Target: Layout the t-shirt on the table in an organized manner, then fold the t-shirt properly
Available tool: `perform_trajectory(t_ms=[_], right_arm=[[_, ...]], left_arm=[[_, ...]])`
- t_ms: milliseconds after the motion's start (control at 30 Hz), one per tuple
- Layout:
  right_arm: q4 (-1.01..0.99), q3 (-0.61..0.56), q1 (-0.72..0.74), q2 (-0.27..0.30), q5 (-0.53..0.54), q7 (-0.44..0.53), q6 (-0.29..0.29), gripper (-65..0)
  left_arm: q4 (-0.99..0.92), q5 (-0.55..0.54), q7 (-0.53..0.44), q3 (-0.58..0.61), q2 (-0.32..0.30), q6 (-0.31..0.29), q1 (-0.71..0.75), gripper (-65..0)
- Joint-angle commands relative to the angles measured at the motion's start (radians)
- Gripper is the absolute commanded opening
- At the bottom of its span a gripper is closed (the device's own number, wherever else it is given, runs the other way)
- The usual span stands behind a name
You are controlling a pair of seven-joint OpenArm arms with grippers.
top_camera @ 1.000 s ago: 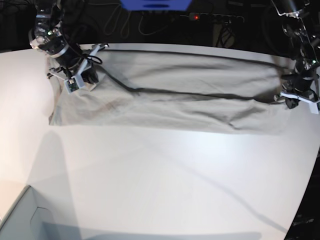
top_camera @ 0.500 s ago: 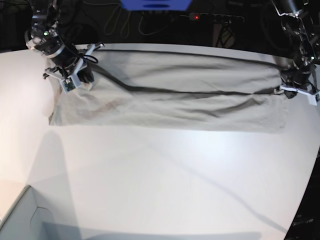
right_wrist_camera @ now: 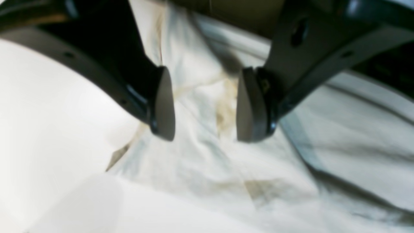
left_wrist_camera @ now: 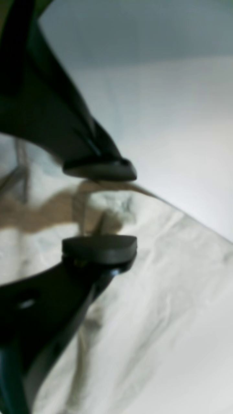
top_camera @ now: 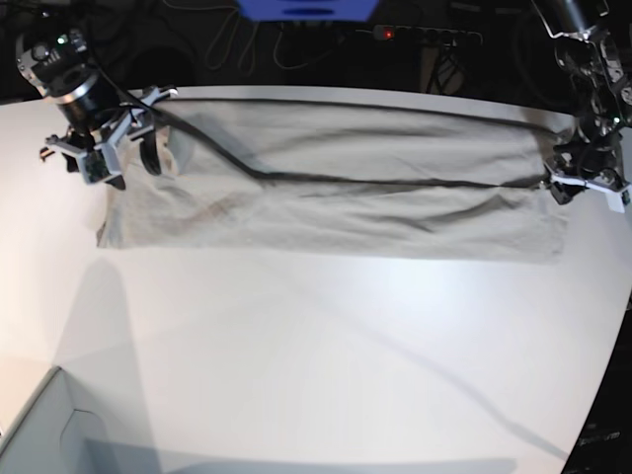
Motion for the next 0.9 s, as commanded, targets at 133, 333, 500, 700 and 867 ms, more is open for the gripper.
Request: perform_trajectory(t_ms=[133, 333, 500, 700, 867], right_arm=[[-0.042, -0.122, 0.193, 0.022, 0.009, -0.126, 0.014, -33.8], [-0.209, -0.256, 0.385, 0.027, 0.009, -0.356, 0.014, -30.4], [-0.329, -0.34, 0.403, 0.027, 0.009, -0.35, 0.014, -30.3], [-0.438, -0.361, 0.433, 0.027, 0.009, -0.304, 0.014, -30.5], [-0.446, -0.352, 0.449, 0.03, 0.007, -0.293, 0.014, -30.6]], left_arm=[[0.018, -0.01, -0.015, -0.004, -0.017, -0.004, -0.008, -24.4], [0.018, -0.01, -0.015, -0.009, -0.017, -0.004, -0.007, -13.2], [0.018, -0.01, -0.015, -0.01, -0.022, -0.004, -0.007, -13.2], [0.018, -0.01, -0.015, -0.01, -0.022, -0.004, -0.008, -13.2], [0.018, -0.01, -0.015, -0.01, -0.022, -0.004, -0.008, -13.2]])
